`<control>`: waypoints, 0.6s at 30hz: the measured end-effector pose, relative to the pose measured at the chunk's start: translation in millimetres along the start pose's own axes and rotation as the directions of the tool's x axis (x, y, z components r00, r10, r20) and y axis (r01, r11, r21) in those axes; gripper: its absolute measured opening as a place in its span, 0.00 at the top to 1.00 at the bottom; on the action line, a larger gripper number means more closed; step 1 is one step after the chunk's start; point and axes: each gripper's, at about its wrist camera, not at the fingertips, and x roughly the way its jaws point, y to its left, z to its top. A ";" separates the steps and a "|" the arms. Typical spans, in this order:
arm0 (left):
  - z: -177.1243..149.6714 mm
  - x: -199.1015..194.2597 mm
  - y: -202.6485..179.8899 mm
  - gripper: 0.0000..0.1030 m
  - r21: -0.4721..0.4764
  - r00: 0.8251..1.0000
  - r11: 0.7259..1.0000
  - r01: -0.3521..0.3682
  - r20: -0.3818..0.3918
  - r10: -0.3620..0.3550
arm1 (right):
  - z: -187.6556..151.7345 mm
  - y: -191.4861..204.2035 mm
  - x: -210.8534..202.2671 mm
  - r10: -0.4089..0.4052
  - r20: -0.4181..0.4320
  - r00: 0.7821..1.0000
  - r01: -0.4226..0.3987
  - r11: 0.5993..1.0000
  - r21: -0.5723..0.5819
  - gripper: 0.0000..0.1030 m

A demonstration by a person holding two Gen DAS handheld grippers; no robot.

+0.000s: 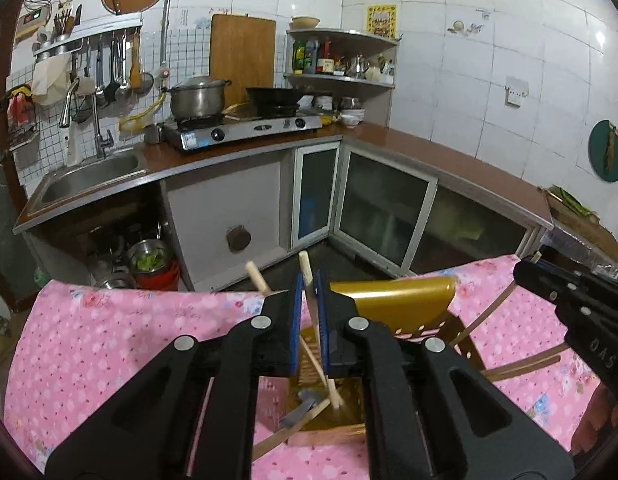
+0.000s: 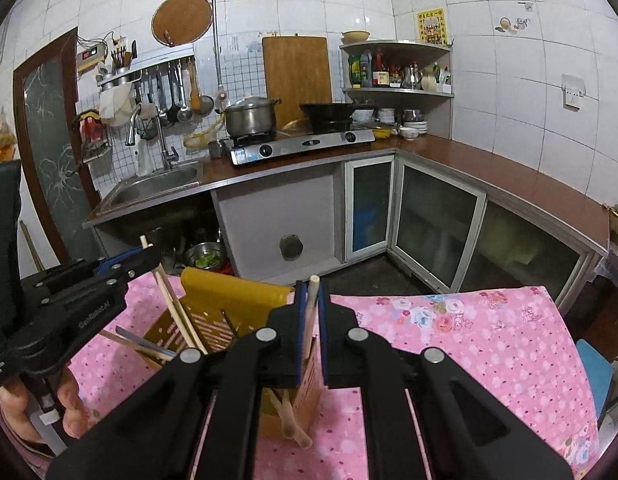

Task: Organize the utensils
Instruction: 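Lower the chopsticks into the yellow holder and open both tools, then close the right tool on a wooden chopstick while the left tool grasps the green frog-handled fork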

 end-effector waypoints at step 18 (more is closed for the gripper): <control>-20.1 -118.1 46.6 0.05 -0.045 0.988 0.990 -0.131 0.080 0.134 | -14.4 -12.3 -100.5 -0.074 0.099 0.992 0.068 0.996 0.056 0.27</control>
